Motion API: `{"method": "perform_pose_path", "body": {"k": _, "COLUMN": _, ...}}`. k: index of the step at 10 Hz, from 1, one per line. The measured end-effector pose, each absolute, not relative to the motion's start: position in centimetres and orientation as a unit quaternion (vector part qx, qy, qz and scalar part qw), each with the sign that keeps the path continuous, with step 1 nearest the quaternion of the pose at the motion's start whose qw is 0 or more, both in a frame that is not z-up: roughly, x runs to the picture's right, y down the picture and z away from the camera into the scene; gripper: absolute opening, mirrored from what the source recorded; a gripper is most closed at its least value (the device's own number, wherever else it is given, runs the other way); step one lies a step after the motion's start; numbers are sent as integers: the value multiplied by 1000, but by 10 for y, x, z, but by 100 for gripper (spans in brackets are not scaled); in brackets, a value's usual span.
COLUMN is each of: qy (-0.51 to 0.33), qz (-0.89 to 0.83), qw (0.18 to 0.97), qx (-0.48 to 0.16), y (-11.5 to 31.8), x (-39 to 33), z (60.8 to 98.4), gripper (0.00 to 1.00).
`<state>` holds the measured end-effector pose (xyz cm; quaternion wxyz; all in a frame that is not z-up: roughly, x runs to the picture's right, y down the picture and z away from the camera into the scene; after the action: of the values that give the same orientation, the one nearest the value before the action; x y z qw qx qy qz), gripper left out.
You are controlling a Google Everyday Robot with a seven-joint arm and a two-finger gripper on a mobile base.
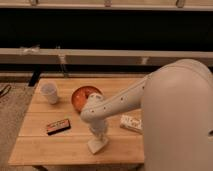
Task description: Wipe the white sponge on the table
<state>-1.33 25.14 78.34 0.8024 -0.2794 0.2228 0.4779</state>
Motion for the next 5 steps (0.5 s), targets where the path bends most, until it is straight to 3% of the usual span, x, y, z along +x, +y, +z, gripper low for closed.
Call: {"method": "perform_pose_path", "body": {"k": 5, "qy": 241, "qz": 537, "qw": 767, "qx": -256, "y": 217, "x": 24, "z": 815, "gripper": 0}}
